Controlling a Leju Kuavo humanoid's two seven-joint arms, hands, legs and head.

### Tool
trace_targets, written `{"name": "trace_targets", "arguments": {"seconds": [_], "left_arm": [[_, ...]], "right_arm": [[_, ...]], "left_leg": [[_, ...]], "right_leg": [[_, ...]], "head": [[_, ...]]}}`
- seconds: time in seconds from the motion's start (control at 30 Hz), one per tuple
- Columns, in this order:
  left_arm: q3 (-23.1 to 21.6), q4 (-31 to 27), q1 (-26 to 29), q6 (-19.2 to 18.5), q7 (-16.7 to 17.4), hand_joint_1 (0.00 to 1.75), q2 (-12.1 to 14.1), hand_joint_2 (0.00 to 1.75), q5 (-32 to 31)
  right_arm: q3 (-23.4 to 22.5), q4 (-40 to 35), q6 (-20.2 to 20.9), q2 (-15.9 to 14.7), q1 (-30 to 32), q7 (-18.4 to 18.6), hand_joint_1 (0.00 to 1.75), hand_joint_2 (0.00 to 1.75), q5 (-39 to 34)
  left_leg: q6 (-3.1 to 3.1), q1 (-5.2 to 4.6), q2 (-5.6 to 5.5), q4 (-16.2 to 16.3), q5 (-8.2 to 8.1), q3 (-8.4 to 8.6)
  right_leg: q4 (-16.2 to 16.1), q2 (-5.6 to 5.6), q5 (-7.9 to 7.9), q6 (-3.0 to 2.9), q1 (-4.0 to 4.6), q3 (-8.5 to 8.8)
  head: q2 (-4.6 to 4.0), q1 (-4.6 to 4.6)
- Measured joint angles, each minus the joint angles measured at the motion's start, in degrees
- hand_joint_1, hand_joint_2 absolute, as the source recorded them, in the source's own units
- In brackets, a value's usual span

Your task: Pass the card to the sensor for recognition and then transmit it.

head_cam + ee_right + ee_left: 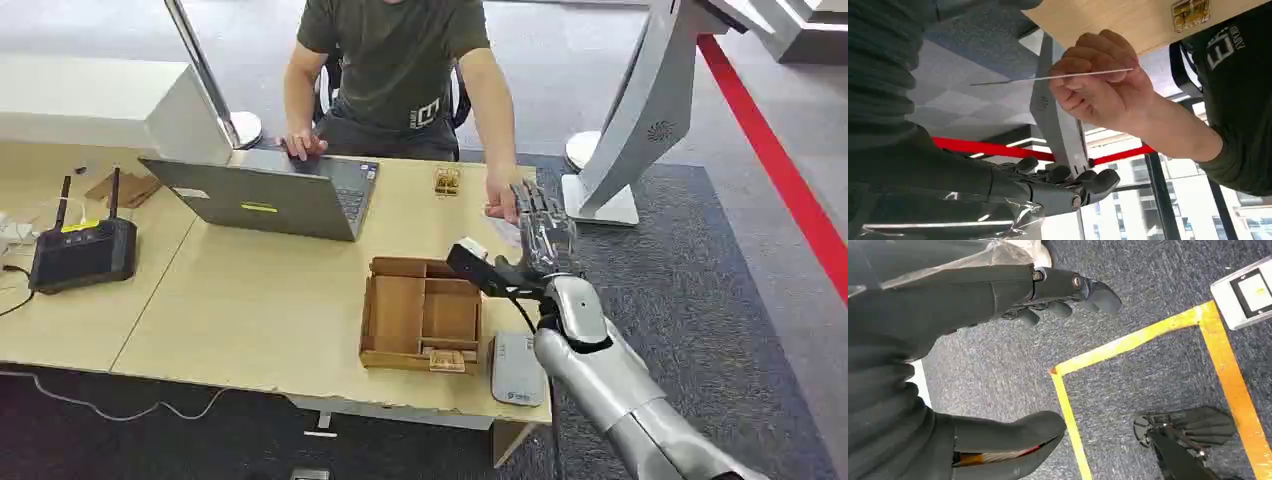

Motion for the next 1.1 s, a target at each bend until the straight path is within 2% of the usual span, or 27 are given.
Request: {"name": "trace_targets", "arguments": {"seconds": [0.03,0.07,0.13,0.4,0.77,1.1], "left_arm": [[-0.2,0.0,0.0,0.0,0.0,0.0,0.0,1.75,0.0],[-0.2,0.0,0.0,0.0,0.0,0.0,0.0,1.75,0.0],[-0.3,0.0,0.0,0.0,0.1,0.0,0.0,1.75,0.0],[-1.5,0.0,0.0,0.0,0.1,0.0,-0.2,1.75,0.0],[-2.1,0.0,-0.1,0.0,0.2,0.0,-0.3,1.75,0.0],[-2.2,0.0,0.2,0.1,0.2,0.0,-0.4,1.75,0.1]], "right_arm": [[0.1,0.4,-0.4,0.2,0.0,0.0,1.15,1.75,0.1],[0.2,0.7,-0.9,0.5,0.0,0.0,1.52,1.75,0.2],[0.3,1.3,-1.5,0.8,-0.1,0.0,1.64,1.75,0.5],[0.3,3.0,-1.9,1.7,-0.4,0.3,1.75,1.75,2.1],[0.3,3.8,-0.4,2.3,-0.4,1.5,1.75,1.75,3.9],[-1.7,0.7,-1.2,2.4,1.3,-2.2,1.75,1.75,2.1]], "left_leg": [[0.0,0.0,0.0,0.0,0.0,0.0],[0.0,0.0,0.01,0.0,0.0,0.01],[0.0,0.0,0.03,0.0,0.0,0.0],[0.0,0.0,0.03,0.0,0.0,0.01],[0.0,0.0,0.05,0.0,0.0,0.01],[-0.01,0.0,0.05,0.0,0.01,0.03]], "right_leg": [[0.0,0.0,0.0,0.0,0.0,-0.01],[0.0,0.0,0.0,0.0,0.0,-0.01],[0.0,0.01,0.0,0.0,0.0,-0.01],[0.0,0.01,0.01,-0.01,0.0,-0.02],[0.0,0.02,0.02,0.0,0.0,-0.03],[0.0,0.02,0.03,0.01,0.0,-0.03]], "head": [[0.0,0.0],[0.0,0.0],[0.0,0.0],[0.0,0.0],[0.0,0.0],[0.0,0.0]]}}
